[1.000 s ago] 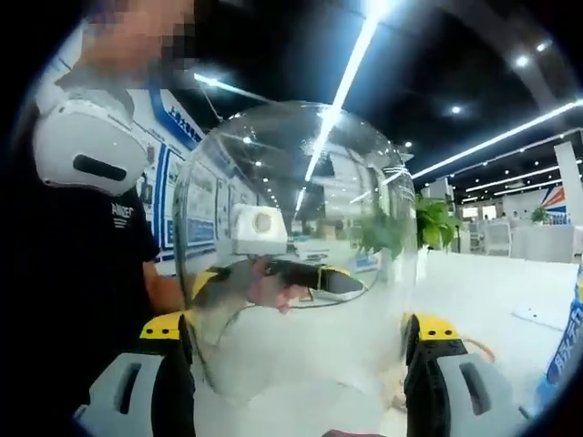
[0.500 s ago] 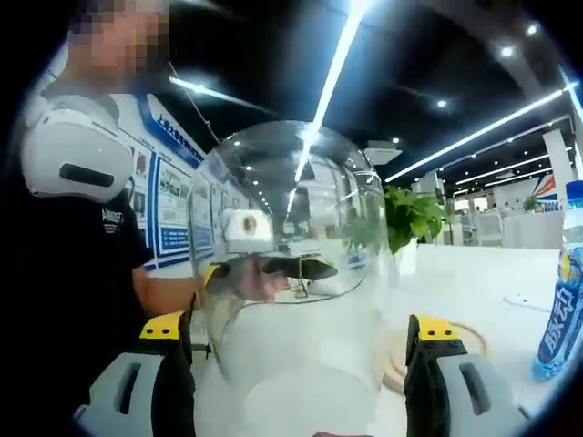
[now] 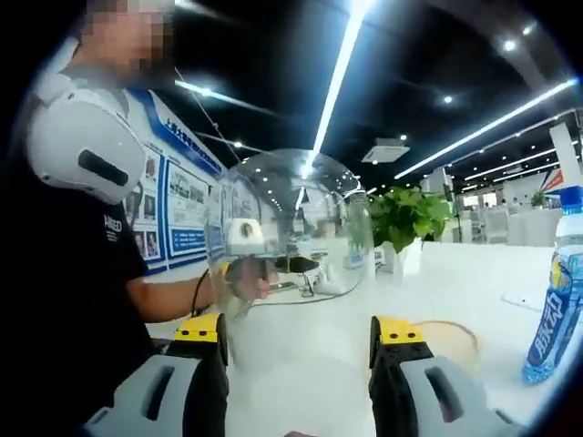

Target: Open the cover put in the Mizone put the cover back on

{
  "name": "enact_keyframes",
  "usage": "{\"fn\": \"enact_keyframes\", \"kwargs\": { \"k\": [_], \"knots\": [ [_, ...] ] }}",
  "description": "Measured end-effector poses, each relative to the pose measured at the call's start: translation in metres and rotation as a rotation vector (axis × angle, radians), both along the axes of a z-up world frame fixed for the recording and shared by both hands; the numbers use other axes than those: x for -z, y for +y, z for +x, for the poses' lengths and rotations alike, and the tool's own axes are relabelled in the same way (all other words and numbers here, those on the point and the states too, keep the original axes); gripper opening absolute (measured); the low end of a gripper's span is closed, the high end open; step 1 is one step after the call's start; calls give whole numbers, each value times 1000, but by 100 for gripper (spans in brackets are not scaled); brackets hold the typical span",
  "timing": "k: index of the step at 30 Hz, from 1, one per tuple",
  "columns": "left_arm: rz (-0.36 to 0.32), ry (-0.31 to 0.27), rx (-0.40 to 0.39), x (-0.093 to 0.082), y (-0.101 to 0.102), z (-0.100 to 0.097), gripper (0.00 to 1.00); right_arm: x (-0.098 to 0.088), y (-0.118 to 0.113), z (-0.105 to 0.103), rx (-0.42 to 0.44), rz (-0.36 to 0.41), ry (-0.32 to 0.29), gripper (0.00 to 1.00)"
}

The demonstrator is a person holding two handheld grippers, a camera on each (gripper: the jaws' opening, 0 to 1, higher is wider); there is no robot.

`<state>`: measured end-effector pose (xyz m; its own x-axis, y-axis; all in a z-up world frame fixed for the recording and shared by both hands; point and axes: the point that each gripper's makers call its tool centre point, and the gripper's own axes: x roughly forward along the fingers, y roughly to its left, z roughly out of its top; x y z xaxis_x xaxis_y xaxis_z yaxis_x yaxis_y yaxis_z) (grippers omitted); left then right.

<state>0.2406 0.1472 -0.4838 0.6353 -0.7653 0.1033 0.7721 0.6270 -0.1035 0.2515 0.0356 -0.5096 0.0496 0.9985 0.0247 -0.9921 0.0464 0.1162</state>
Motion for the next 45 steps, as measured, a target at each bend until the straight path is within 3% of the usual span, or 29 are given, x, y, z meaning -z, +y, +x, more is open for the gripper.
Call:
{"fn": "enact_keyframes", "kwargs": {
  "k": [3,8,15,18,21,25,27,30,35,40,45],
  "knots": [
    [-11,-9,-35,0,9,-2,66,7,-8,5,43,-30,19,54],
    [-34,4,-66,4,26,-2,57,19,-20,9,127,-77,10,42],
    [25,-12,-87,14,44,8,45,21,-32,15,306,-89,27,40],
    [5,-21,-73,16,53,12,45,20,-38,17,398,-101,-5,40],
    [-3,-21,-54,17,58,19,45,23,-44,19,471,-109,16,40],
    [18,-20,-43,21,61,27,45,23,-51,23,591,-110,38,40],
    [37,-23,-28,24,60,29,45,22,-54,22,638,-120,17,40],
    [59,-34,9,28,57,29,45,23,-58,18,679,-123,11,40],
    [38,-21,29,28,58,34,45,29,-72,15,765,-130,-28,40],
    [28,-35,-19,23,59,36,45,31,-76,18,818,-121,-18,40],
    [73,-57,-86,28,58,33,44,24,-82,26,834,-117,-30,38]
  ]
}}
